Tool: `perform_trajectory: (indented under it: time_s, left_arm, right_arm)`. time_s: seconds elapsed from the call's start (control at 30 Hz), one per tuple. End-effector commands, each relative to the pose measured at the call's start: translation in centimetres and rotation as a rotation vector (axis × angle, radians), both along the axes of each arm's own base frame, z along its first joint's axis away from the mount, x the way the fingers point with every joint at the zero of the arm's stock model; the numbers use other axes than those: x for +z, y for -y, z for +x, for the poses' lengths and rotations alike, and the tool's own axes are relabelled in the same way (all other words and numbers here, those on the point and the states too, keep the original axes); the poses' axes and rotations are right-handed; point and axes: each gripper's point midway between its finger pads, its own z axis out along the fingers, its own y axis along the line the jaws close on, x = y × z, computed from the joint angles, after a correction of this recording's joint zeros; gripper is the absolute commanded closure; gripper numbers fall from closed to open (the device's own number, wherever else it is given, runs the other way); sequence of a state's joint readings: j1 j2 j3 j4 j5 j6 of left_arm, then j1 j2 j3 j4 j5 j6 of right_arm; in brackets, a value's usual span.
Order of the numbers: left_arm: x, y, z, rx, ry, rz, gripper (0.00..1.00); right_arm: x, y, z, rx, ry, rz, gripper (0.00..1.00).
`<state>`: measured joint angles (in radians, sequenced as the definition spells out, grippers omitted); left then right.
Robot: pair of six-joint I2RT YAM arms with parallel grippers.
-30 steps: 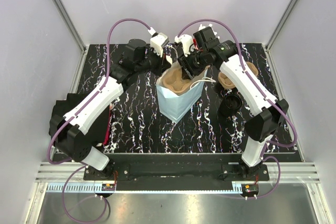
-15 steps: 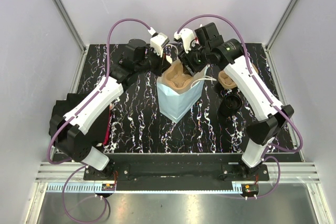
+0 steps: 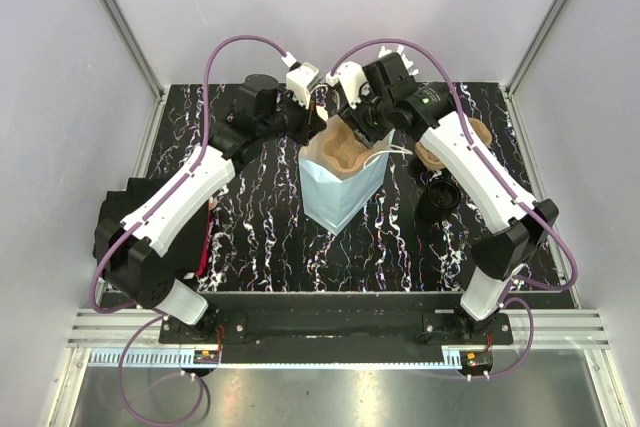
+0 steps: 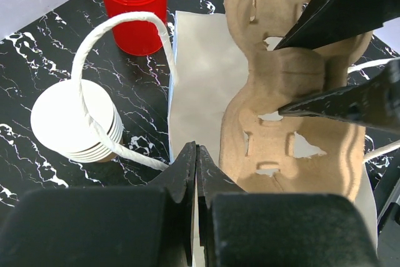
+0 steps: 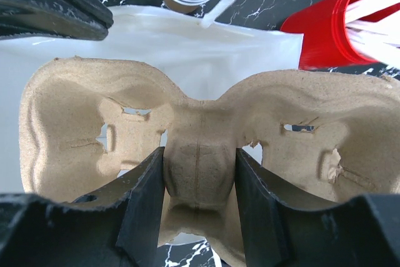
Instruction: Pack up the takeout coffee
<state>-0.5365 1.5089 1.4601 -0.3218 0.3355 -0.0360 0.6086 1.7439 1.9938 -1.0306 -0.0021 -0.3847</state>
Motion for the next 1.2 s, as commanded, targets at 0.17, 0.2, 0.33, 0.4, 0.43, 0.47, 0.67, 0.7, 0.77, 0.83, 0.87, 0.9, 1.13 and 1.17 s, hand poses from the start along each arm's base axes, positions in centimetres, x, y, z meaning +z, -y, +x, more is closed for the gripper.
perform_trajectory:
  time_s: [0.17, 0.2, 0.33, 0.4, 0.43, 0.47, 0.67, 0.7, 0.77, 0.83, 0.87, 0.9, 1.13, 1.17]
  left_arm:
    - [2.8, 0.9, 0.2, -0.022, 0.052, -0.053, 1.00]
    - [2.6, 0.9, 0.2, -0.024, 0.048, -0.053, 1.00]
    - [2.7, 1.1, 0.2, -0.028, 0.046, -0.055, 1.00]
    - [2.8, 1.1, 0.2, -0.029, 0.047, -0.058, 1.00]
    - [2.8, 1.1, 0.2, -0.029, 0.046, -0.057, 1.00]
    - [2.9, 1.1, 0.2, -0.028, 0.049, -0.058, 1.00]
    - [2.6, 1.2, 0.3, -0.028, 0.039, -0.056, 1.00]
    - [2.7, 1.3, 0.3, -0.030, 0.042, -0.058, 1.00]
    - [2.7, 1.3, 0.3, -0.030, 0.041, -0.057, 1.00]
    - [2.7, 1.3, 0.3, -0.030, 0.042, -0.058, 1.00]
    - [2.8, 1.2, 0.2, -0.030, 0.043, -0.059, 1.00]
    - [2.7, 1.2, 0.2, -0.030, 0.041, -0.057, 1.00]
    - [2.7, 1.2, 0.3, -0.027, 0.042, -0.055, 1.00]
    - [2.8, 1.2, 0.2, -0.027, 0.043, -0.057, 1.00]
  right_arm:
    - [0.7, -1.6, -0.4, 0.041, 0.072, -0.013, 0.48]
    - [0.5, -1.9, -0.6, 0.048, 0.069, -0.017, 0.48]
    - [-0.9, -2.3, -0.8, 0.056, 0.042, -0.031, 0.48]
    - [-1.6, -2.4, -0.9, 0.062, 0.022, -0.032, 0.48]
    - [-1.8, -2.7, -1.1, 0.069, 0.016, -0.029, 0.48]
    - [-2.2, -2.8, -1.2, 0.073, 0.005, -0.032, 0.48]
    - [-3.6, -3.3, -1.6, 0.088, -0.021, -0.043, 0.48]
    - [-3.8, -3.3, -1.7, 0.090, -0.027, -0.046, 0.48]
    - [-4.4, -3.4, -1.7, 0.093, -0.037, -0.053, 0.48]
    - [-5.1, -3.3, -1.6, 0.092, -0.049, -0.063, 0.48]
    - [-5.3, -3.3, -1.6, 0.085, -0.050, -0.069, 0.48]
    - [-5.7, -3.3, -1.5, 0.084, -0.054, -0.076, 0.48]
    - [-6.7, -3.0, -1.8, 0.084, -0.041, -0.134, 0.47]
    - [-6.7, -2.8, -1.6, 0.082, -0.032, -0.146, 0.47]
